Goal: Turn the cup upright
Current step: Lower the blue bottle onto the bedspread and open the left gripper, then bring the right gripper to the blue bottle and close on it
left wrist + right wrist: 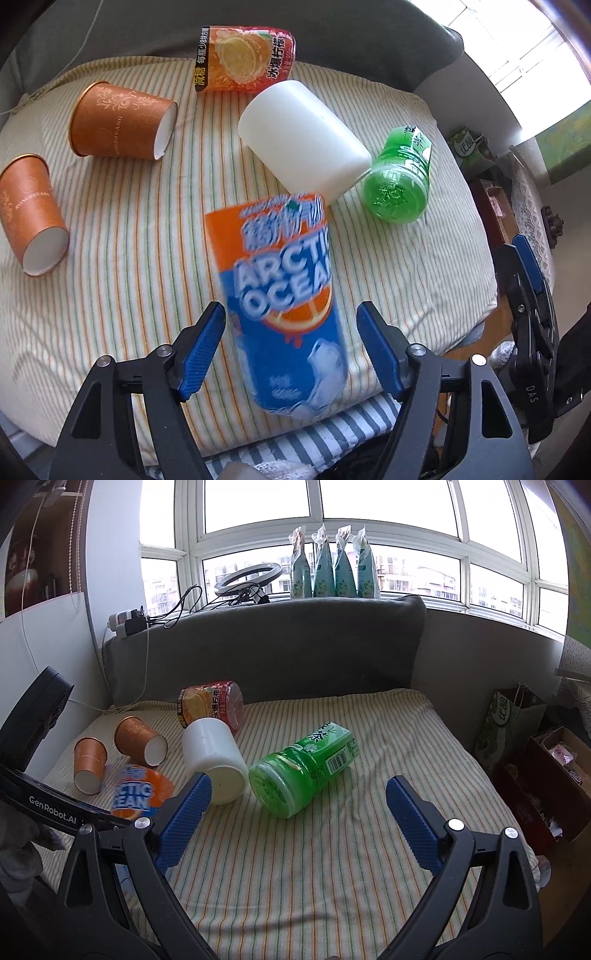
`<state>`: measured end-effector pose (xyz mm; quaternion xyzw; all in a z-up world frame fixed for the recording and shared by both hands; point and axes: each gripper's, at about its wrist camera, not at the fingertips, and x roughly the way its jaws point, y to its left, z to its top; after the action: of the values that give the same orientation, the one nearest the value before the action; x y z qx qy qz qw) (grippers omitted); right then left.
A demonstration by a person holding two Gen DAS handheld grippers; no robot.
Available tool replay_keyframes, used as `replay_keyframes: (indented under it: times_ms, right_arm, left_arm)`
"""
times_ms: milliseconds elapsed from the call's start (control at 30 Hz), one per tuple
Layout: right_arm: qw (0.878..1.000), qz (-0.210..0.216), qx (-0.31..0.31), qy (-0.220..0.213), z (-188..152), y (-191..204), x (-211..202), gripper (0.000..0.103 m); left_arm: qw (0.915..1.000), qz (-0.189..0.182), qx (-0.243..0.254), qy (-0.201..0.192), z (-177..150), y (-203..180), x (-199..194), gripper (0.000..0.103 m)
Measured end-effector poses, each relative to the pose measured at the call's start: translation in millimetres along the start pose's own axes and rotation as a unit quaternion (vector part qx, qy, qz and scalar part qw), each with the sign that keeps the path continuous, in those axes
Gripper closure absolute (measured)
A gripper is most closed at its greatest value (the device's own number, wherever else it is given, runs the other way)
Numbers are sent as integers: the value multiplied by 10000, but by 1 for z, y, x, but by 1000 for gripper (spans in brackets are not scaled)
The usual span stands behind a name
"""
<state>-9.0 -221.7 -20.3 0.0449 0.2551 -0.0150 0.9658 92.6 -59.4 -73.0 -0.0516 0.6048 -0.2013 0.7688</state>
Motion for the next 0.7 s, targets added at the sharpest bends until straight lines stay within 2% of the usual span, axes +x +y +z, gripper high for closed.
replay_keyframes:
  times_ms: [167,300,433,567,700]
  right_arm:
    - [9999,159,-6,30,0,8,1,6]
    - [9991,381,-44,179,1,15,7,6]
    - [9948,866,42,541,6,19,21,6]
    - [9825,1502,111,1096,10,28,39,6]
    - [9605,2098,210,1816,14,41,65,6]
  left_arm:
    - [9998,-84,-18,-163,4,2,-8,29]
    - [9993,14,112,-361,3,2,-21,29]
    - [9980,111,174,-594,-4,6,-34,29]
    - [9947,256,246,-968,-22,12,-48,29]
    - [9923,415,179,-1153,-38,26,-54,29]
